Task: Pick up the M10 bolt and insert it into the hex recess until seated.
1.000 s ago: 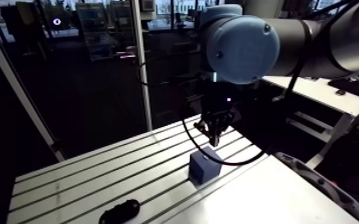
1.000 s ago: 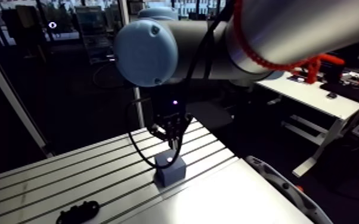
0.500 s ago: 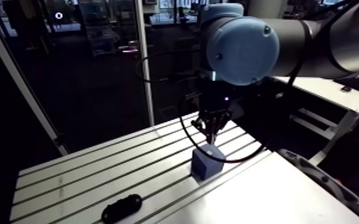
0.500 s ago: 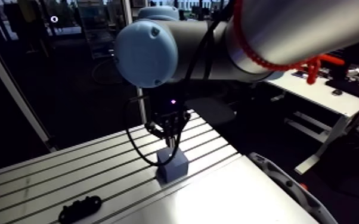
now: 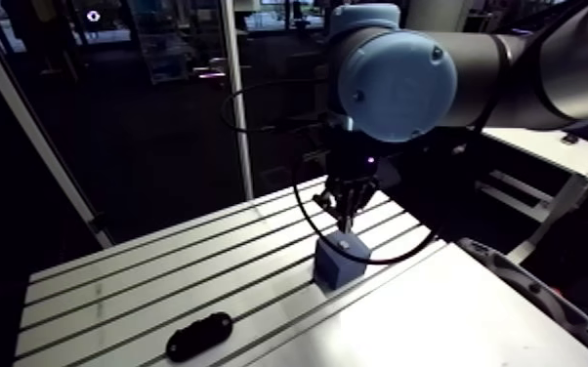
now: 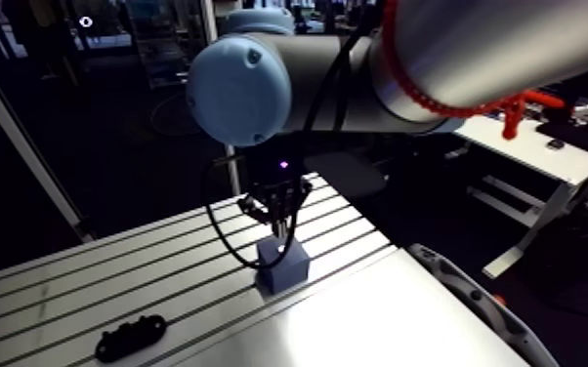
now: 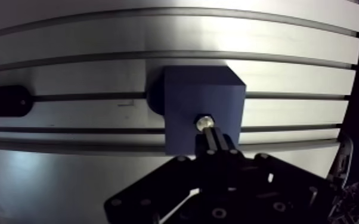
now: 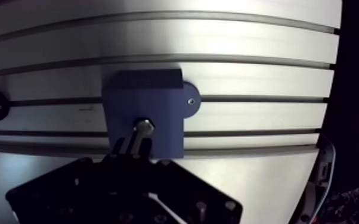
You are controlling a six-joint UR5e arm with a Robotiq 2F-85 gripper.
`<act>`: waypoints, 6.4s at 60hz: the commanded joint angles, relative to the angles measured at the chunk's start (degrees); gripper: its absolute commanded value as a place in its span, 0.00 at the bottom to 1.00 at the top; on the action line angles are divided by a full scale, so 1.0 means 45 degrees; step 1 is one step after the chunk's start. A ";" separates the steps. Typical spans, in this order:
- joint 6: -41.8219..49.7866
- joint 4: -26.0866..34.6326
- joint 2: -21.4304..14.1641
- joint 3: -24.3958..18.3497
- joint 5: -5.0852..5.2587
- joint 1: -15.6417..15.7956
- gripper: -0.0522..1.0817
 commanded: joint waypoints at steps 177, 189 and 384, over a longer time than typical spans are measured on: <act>-0.0293 -0.0254 0.0532 0.0152 -0.0143 0.0016 1.00; -0.0293 0.0289 0.0102 -0.0199 -0.0067 0.0097 1.00; 0.5568 0.5907 -0.1250 -0.6305 0.0191 0.5194 0.05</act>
